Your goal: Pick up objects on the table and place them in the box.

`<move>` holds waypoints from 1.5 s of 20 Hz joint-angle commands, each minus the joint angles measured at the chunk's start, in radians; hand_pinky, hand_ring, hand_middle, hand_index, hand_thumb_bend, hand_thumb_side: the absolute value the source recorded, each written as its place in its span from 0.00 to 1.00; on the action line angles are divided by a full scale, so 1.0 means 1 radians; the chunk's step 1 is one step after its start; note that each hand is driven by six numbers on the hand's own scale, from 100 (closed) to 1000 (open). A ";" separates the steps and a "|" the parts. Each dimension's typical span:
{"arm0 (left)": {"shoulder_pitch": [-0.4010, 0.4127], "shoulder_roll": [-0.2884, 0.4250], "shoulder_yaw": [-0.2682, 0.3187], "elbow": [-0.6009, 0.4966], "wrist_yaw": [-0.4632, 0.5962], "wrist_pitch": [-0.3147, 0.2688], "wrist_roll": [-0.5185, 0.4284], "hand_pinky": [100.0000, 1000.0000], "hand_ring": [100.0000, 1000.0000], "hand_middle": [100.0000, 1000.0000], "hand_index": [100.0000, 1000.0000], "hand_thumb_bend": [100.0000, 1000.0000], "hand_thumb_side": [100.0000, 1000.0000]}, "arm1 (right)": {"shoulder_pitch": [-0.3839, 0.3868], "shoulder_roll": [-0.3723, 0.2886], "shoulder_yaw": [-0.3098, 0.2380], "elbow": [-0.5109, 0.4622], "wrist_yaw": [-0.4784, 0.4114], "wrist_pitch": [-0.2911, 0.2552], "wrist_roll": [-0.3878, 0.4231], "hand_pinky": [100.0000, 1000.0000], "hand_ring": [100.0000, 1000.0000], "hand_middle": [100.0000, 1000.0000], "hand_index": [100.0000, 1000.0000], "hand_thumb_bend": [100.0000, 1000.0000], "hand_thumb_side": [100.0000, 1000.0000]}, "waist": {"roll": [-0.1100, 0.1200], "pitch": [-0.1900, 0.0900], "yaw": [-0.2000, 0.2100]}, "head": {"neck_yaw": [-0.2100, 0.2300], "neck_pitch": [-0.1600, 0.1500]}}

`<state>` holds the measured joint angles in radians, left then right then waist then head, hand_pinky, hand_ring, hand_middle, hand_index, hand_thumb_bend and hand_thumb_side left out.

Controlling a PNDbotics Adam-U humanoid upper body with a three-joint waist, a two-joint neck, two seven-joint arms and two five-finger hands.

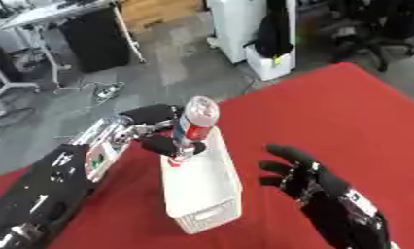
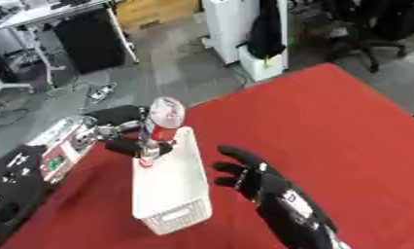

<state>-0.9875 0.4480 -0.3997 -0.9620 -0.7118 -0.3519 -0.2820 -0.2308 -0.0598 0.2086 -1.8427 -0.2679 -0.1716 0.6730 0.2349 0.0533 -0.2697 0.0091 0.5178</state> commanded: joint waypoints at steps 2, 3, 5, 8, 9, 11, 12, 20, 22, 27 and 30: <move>-0.027 0.030 0.012 -0.011 0.006 -0.007 0.002 0.89 0.95 0.94 1.00 0.30 1.00 | -0.006 0.011 0.002 -0.022 -0.003 0.002 0.000 0.88 0.94 1.00 1.00 0.00 1.00 | -0.009 -0.009 0.005 | 0.007 0.001; -0.027 0.030 0.012 -0.010 0.005 -0.008 0.002 0.89 0.95 0.94 1.00 0.31 1.00 | -0.006 0.011 0.002 -0.022 -0.003 0.002 0.000 0.88 0.94 1.00 1.00 0.00 1.00 | -0.009 -0.009 0.005 | 0.006 0.002; -0.027 0.031 0.012 -0.009 0.004 -0.009 0.003 0.89 0.95 0.94 1.00 0.32 1.00 | -0.006 0.010 0.002 -0.023 -0.002 0.002 -0.001 0.88 0.94 1.00 1.00 0.00 1.00 | -0.009 -0.008 0.006 | 0.005 0.003; -0.027 0.032 0.013 -0.008 0.002 -0.010 0.005 0.89 0.95 0.94 1.00 0.34 1.00 | -0.005 0.009 0.001 -0.023 -0.002 0.002 -0.002 0.88 0.93 1.00 1.00 0.00 1.00 | -0.009 -0.007 0.008 | 0.004 0.003; -0.027 0.032 0.014 -0.008 0.003 -0.011 0.005 0.89 0.95 0.94 1.00 0.34 1.00 | -0.005 0.009 0.000 -0.023 -0.002 0.002 -0.002 0.88 0.93 1.00 1.00 0.00 1.00 | -0.009 -0.007 0.008 | 0.004 0.004; -0.027 0.032 0.013 -0.008 0.003 -0.012 0.006 0.89 0.95 0.94 1.00 0.34 1.00 | -0.006 0.009 0.000 -0.024 -0.002 0.002 -0.002 0.88 0.93 1.00 1.00 0.00 1.00 | -0.009 -0.006 0.009 | 0.004 0.004; -0.027 0.032 0.013 -0.008 0.003 -0.013 0.006 0.89 0.95 0.94 1.00 0.34 1.00 | -0.006 0.008 0.000 -0.023 -0.002 0.002 -0.002 0.88 0.93 1.00 1.00 0.00 1.00 | -0.009 -0.006 0.010 | 0.004 0.004; -0.031 0.051 0.017 -0.037 0.029 -0.005 0.015 0.74 0.84 0.86 0.93 0.18 0.94 | -0.004 0.001 -0.003 -0.020 0.002 0.000 -0.003 0.88 0.94 1.00 1.00 0.02 1.00 | -0.009 -0.005 0.033 | 0.004 0.006; -0.027 0.072 0.005 -0.077 0.060 0.003 0.020 0.67 0.79 0.80 0.87 0.02 0.88 | -0.006 -0.005 -0.006 -0.016 0.005 -0.005 -0.002 0.88 0.94 1.00 1.00 0.04 1.00 | -0.009 -0.004 0.047 | 0.001 0.005; 0.004 0.155 -0.055 -0.265 0.201 0.048 -0.011 0.67 0.80 0.82 0.89 0.05 0.98 | -0.025 -0.020 -0.007 0.012 0.022 -0.032 0.008 0.89 0.94 1.00 1.00 0.07 1.00 | -0.009 -0.004 0.086 | -0.001 -0.004; 0.034 0.208 -0.065 -0.410 0.295 0.072 -0.016 0.66 0.79 0.81 0.90 0.05 1.00 | -0.042 -0.017 -0.003 0.036 0.032 -0.055 0.018 0.88 0.93 0.99 1.00 0.11 1.00 | -0.018 -0.009 0.118 | -0.004 -0.011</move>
<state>-0.9425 0.5987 -0.4672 -1.3093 -0.4568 -0.2921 -0.2980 -0.2572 -0.0789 0.2046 -1.8027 -0.2430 -0.2154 0.6876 0.2291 0.0594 -0.1502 0.0078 0.5193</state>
